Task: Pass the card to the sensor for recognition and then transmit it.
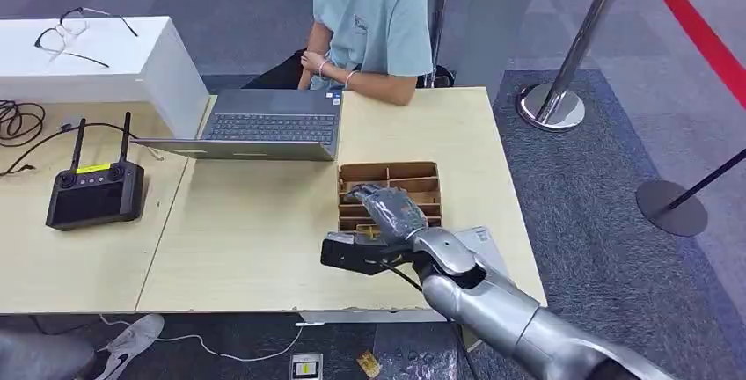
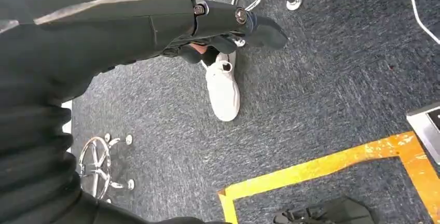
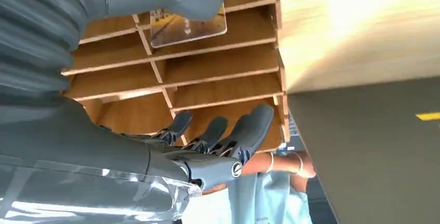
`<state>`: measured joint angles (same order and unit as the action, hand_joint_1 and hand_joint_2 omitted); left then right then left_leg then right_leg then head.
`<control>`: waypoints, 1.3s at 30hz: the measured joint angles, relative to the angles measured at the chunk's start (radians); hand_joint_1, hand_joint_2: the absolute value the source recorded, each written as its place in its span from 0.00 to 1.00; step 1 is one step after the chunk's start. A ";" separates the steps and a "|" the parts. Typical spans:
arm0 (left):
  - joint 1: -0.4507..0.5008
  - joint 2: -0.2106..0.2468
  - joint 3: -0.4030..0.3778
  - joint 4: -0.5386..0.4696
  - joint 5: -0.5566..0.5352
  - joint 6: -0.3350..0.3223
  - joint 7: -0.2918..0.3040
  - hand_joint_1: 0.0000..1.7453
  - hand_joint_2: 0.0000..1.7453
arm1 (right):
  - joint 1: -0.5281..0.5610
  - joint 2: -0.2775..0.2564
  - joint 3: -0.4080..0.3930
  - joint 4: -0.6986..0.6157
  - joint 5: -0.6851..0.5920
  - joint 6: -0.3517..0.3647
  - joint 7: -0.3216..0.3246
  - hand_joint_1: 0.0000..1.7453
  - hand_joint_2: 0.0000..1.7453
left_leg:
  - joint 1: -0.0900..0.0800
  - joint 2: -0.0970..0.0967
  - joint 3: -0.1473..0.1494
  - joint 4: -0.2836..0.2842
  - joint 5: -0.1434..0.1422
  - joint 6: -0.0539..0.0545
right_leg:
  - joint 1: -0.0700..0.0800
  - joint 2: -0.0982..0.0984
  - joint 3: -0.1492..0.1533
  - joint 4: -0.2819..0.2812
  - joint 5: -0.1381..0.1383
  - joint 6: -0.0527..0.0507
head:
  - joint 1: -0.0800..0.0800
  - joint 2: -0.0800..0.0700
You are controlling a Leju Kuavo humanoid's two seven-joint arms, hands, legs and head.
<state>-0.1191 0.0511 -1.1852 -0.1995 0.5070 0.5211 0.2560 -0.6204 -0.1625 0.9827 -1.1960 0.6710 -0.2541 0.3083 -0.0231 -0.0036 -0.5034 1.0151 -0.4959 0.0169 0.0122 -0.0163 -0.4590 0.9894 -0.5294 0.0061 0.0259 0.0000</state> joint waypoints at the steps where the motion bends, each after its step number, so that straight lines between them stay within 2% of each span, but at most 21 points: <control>1: 0.000 0.000 0.000 0.000 0.000 0.000 0.000 0.00 1.00 | 0.000 0.000 0.000 0.003 0.000 -0.001 0.000 0.31 1.00 | 0.000 0.000 0.000 0.000 0.000 0.000 | 0.000 0.000 0.000 0.000 0.000 0.000 | 0.000 0.000; 4: 0.000 0.000 0.000 0.000 0.000 0.001 0.000 0.00 1.00 | 0.000 0.000 0.002 0.014 0.000 -0.005 -0.005 0.35 1.00 | 0.000 0.000 0.000 0.000 0.000 0.000 | 0.000 0.000 0.000 0.000 0.000 0.000 | 0.000 0.000; 7: 0.000 0.000 0.000 0.000 0.000 0.000 0.000 0.00 1.00 | 0.000 0.000 0.005 0.022 0.000 -0.009 -0.007 0.31 1.00 | 0.000 0.000 0.000 0.000 0.000 0.000 | 0.000 0.000 0.000 0.000 0.000 0.000 | 0.000 0.000; 14: 0.000 0.000 0.000 0.000 0.000 0.000 0.006 0.00 1.00 | 0.002 0.000 0.008 0.043 0.003 -0.014 -0.007 0.29 1.00 | 0.000 0.000 0.000 0.000 0.000 0.000 | 0.000 0.000 0.000 0.000 0.000 0.000 | 0.000 0.000; 27: 0.000 -0.002 0.000 0.000 -0.001 0.003 -0.004 0.00 1.00 | 0.004 -0.011 0.008 0.057 0.030 -0.013 0.011 0.41 1.00 | 0.000 0.000 0.001 0.000 0.000 0.000 | 0.000 0.000 0.000 0.000 0.000 0.000 | 0.000 0.000; 33: 0.001 -0.005 0.000 0.000 -0.001 0.003 -0.004 0.00 1.00 | 0.005 -0.021 0.008 0.056 0.042 -0.014 0.018 0.41 1.00 | 0.000 0.000 0.001 0.000 0.000 0.000 | 0.000 0.000 0.001 0.000 0.000 0.000 | 0.000 0.000; 39: 0.001 -0.010 0.000 0.000 0.000 0.011 -0.009 0.00 1.00 | 0.008 -0.031 0.007 0.051 0.050 -0.014 0.027 0.35 1.00 | 0.000 0.000 0.001 0.001 0.000 0.000 | 0.000 0.000 0.001 0.000 0.000 0.000 | 0.000 0.000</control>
<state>-0.1180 0.0416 -1.1852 -0.1995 0.5074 0.5325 0.2468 -0.6124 -0.1934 0.9895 -1.1448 0.7206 -0.2686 0.3353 -0.0232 -0.0035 -0.5021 1.0157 -0.4959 0.0169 0.0119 -0.0163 -0.4580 0.9892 -0.5293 0.0062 0.0263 0.0000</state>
